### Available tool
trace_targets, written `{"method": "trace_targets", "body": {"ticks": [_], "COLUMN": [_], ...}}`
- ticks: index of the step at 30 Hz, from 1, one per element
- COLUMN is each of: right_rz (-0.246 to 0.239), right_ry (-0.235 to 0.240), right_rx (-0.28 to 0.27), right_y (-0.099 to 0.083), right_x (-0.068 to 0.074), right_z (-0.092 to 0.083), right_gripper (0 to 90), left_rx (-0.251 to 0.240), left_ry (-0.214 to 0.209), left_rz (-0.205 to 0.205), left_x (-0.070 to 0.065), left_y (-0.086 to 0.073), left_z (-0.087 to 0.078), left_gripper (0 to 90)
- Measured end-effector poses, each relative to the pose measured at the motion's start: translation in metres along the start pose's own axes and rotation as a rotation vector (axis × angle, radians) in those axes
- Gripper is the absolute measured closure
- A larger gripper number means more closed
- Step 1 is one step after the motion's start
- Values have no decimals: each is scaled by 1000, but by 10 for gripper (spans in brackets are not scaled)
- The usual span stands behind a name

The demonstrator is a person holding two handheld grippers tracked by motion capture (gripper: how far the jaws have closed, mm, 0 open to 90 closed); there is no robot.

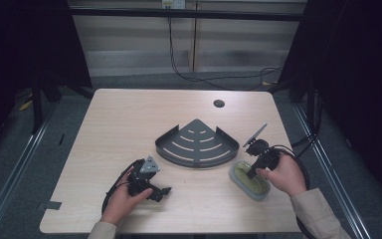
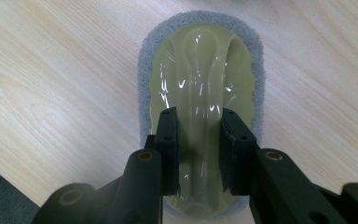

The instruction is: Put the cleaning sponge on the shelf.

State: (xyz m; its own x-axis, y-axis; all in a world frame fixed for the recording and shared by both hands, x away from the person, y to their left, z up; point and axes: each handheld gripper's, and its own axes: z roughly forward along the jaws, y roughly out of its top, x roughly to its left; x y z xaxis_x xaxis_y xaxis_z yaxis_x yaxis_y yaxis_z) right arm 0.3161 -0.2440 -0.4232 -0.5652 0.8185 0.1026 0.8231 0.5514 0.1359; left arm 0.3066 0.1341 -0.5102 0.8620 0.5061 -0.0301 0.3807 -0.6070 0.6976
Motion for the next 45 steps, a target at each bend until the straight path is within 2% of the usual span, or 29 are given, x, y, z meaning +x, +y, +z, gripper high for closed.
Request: {"method": "trace_targets", "body": {"ticks": [4,15,29,45], "right_rz": [-3,-28,-37,-56], "right_ry": [-2,-13,-22,-35], "right_rx": [-14,-4,-3,-2], "right_y": [2,10,20,34], "right_x": [0,1,-1,0], "right_z": [-6,-23,-40,-52], "right_gripper": [717,717,716,716], "left_rx": [0,1,0,-8], "left_ry": [-1,4,4,5], "left_rz": [0,0,0,-8], "left_x": [0,0,0,-1], "left_y": [0,0,0,0], "left_z": [0,0,0,1], "left_gripper": [0,0,0,0]}}
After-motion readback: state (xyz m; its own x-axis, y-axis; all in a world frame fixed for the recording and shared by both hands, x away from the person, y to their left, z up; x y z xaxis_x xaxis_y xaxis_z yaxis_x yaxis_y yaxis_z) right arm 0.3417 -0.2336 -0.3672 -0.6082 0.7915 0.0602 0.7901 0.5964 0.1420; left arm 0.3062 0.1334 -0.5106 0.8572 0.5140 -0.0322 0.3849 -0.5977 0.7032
